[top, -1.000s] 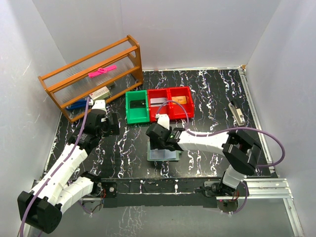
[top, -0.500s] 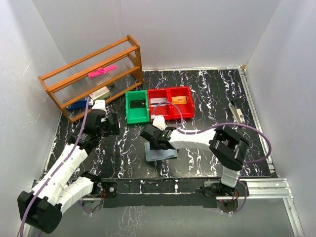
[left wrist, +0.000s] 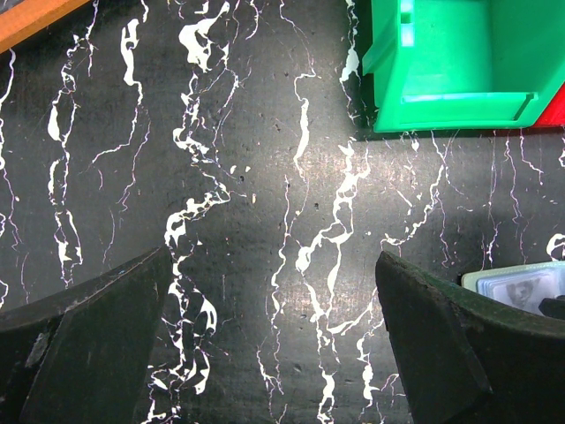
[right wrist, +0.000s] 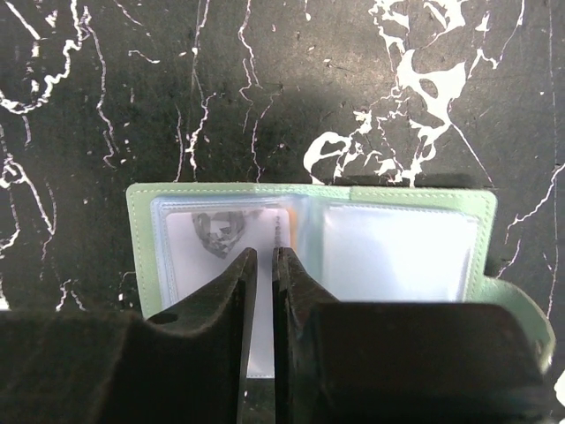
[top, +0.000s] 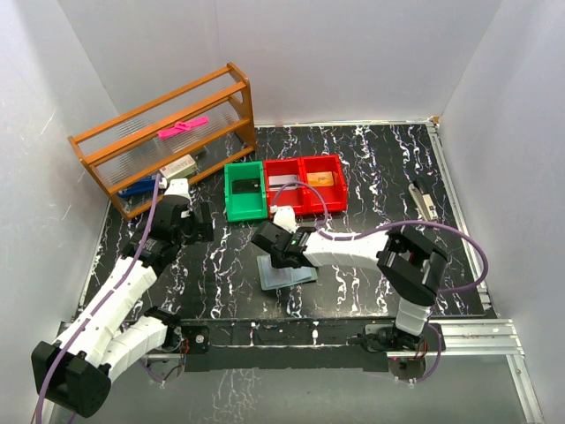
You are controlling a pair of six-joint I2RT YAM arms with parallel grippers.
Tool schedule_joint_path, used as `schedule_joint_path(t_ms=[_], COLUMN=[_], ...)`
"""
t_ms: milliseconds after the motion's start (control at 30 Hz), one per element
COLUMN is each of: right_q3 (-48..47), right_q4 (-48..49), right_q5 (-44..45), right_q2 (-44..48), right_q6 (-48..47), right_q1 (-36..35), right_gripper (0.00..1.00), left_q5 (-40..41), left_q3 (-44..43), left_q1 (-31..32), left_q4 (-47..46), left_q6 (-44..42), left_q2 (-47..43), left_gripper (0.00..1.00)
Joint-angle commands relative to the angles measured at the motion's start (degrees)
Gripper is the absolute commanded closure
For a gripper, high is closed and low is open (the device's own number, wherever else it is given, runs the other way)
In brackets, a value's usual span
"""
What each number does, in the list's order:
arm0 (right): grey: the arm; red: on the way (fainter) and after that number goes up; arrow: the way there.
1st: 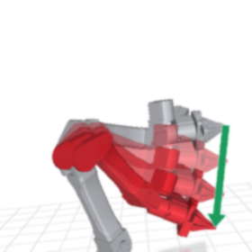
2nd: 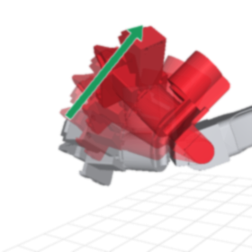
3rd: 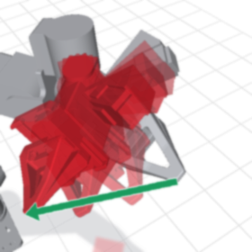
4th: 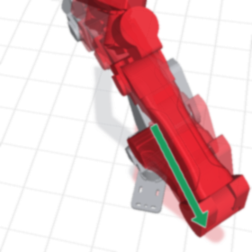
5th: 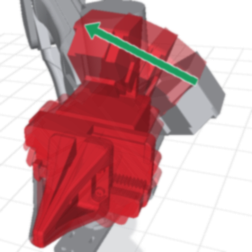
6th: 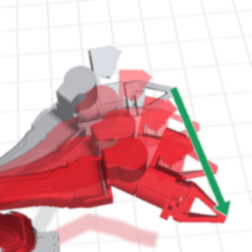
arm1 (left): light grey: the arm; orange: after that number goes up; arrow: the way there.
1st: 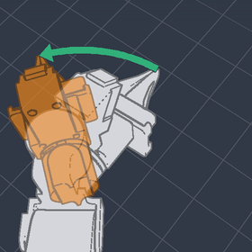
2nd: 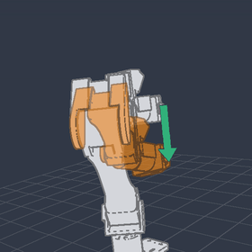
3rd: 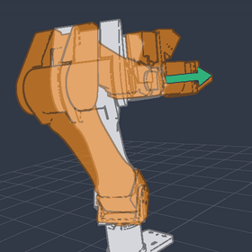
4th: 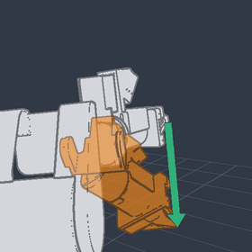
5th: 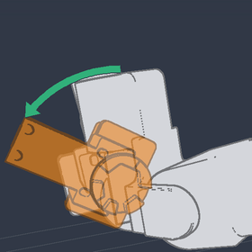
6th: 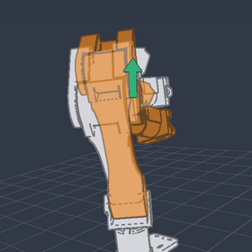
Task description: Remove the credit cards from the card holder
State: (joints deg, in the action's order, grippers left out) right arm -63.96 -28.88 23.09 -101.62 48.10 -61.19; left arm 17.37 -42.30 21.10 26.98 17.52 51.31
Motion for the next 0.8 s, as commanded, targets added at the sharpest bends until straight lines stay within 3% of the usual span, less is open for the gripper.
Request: schedule_joint_path(t_ms=[0, 200, 300, 367, 467, 767], right_q3=[-1.16, -1.05, -1.44, -1.22, -1.20, -3.38], right_q4=[0.91, 0.87, -0.08, -0.29, -0.25, -0.95], right_q5=[-0.31, -0.33, -1.01, -1.50, -2.60, -5.55], right_q2=[5.06, 6.35, 6.21, 6.20, 5.52, -0.80], right_q6=[-0.93, -0.90, -0.96, -1.01, -1.49, -2.54], right_q1=[-0.49, -0.40, -0.41, -0.37, -0.37, -0.42], right_gripper=[0.88, 0.86, 0.70, 0.52, 0.35, 0.30], left_q5=[0.35, 0.21, 0.15, 0.20, 0.48, 0.62], left_q3=[0.07, 0.06, 0.11, 0.08, 0.11, 0.20], left_q1=[-0.18, -0.18, -0.18, -0.21, -0.18, -0.18], left_q4=[-0.35, -0.38, -0.40, -0.35, -0.35, -0.39], left_q6=[-0.64, -0.68, -0.73, -0.73, -0.68, -0.70], left_q2=[-0.08, -0.01, -0.03, -0.07, -0.25, -0.34], left_gripper=[0.01, 0.01, 0.01, 0.01, 0.01, 0.01])
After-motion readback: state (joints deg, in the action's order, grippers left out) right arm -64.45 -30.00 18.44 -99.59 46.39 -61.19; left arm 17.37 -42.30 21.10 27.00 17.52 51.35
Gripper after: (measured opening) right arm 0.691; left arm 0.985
